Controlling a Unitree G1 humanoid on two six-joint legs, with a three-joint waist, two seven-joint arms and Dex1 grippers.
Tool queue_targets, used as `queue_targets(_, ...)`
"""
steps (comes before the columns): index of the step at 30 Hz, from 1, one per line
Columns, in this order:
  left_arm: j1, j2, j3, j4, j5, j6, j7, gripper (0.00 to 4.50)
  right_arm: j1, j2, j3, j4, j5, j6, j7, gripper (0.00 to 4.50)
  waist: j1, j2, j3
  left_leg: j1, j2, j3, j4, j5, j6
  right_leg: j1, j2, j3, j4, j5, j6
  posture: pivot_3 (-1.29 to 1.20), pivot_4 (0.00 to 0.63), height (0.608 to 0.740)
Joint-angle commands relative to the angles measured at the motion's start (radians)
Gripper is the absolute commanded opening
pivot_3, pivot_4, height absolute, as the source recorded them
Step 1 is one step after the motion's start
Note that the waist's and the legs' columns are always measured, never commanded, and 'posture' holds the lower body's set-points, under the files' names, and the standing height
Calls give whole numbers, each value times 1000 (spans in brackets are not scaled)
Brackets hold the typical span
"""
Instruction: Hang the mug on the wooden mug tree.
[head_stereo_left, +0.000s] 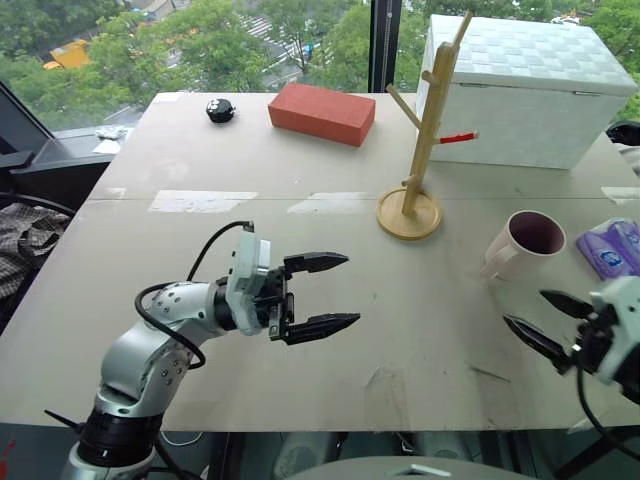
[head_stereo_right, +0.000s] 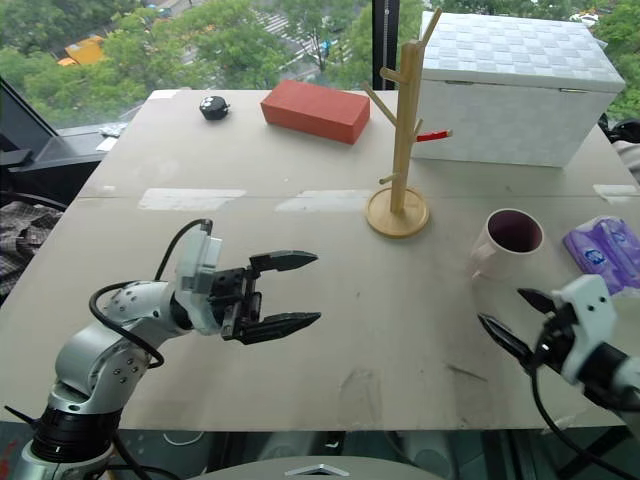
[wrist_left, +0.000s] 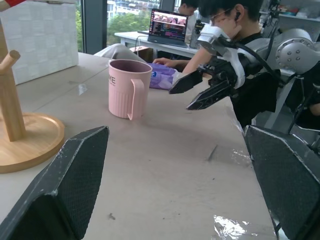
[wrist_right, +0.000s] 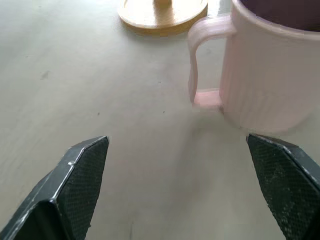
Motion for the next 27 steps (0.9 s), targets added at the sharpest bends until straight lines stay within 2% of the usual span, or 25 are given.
queue_targets(1,4,19,40,-51,-25,4,18,4500,-58,23,80,63,-54,-98,-37,3351,0,1,0,0,0,0,0,0,0,0,0,0,0,1,0,0,150,740)
queue_targets(9,63,34,75,-88,-31,1,46,4500,-132,49,196,156,-98,-189,-63,3351,-1,1,0,-1,-1,0,-1,1,-2,0,0,0,-3,2,3,0,150,740)
queue_targets(20,141,65,119,-115,-35,-5,43,4500,-232,83,220,248,-101,-216,-121,3351,-1,1,1,0,0,0,-1,0,0,0,1,1,-1,2,2,0,150,740)
queue_targets(21,145,65,122,-115,-35,-6,44,4500,-239,87,223,256,-104,-218,-128,2780,-1,2,1,0,0,0,-1,0,0,0,1,1,-1,2,2,0,150,740)
queue_targets(23,154,64,126,-122,-34,-7,49,4500,-252,91,246,287,-127,-239,-130,2036,-1,1,1,0,0,0,-1,0,0,0,0,1,-1,2,2,0,150,740)
queue_targets(25,159,63,129,-123,-32,-10,54,4500,-264,95,259,315,-142,-258,-132,963,-1,2,1,0,0,1,-1,0,0,0,1,1,-2,2,2,0,150,740)
queue_targets(27,161,63,132,-121,-30,-12,56,4500,-275,98,263,328,-148,-270,-133,75,-1,2,1,0,0,1,-1,0,0,0,1,1,-1,2,2,0,150,740)
